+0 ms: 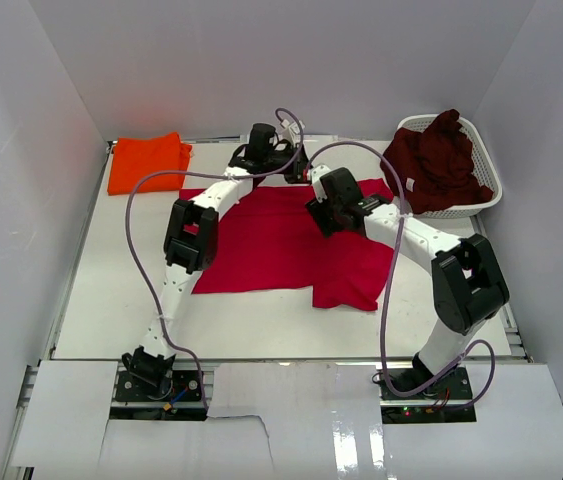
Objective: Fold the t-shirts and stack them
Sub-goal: Fold the flattened tshirt in 1/3 of the way
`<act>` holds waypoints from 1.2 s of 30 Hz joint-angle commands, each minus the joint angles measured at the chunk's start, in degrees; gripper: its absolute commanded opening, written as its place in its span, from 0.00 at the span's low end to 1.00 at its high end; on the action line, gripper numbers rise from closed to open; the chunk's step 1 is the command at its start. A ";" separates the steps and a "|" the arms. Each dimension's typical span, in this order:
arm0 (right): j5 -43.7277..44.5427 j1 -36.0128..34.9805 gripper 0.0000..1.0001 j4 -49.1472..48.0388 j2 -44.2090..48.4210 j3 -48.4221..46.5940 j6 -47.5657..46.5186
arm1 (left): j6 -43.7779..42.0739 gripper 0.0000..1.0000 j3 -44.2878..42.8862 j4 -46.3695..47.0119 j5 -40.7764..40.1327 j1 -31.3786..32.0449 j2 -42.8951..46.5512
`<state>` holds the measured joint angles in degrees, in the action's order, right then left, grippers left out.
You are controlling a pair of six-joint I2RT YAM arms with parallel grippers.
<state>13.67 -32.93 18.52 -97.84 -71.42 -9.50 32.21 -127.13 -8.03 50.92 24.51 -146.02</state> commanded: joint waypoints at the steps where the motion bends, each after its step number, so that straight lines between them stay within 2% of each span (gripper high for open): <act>1: 6.27 -1.26 0.67 -4.20 2.04 0.58 -4.56 | 3.12 0.00 -1.98 1.08 3.40 0.27 -2.60; 7: 11.28 -3.81 0.48 -3.41 -1.64 -1.53 -7.55 | 6.99 0.00 -4.70 1.88 5.07 0.27 -7.35; 17: 12.35 -5.48 0.45 -2.62 -8.67 -5.13 -7.38 | 6.38 0.00 -2.07 2.50 4.63 0.27 -8.76; 36: 13.84 -4.69 0.44 -3.58 -19.23 -11.55 -7.99 | 4.09 0.00 -0.57 0.12 2.61 0.27 -10.08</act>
<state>27.03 -38.13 16.47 -116.31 -79.79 -16.99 37.69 -127.96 -7.01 53.95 24.56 -157.23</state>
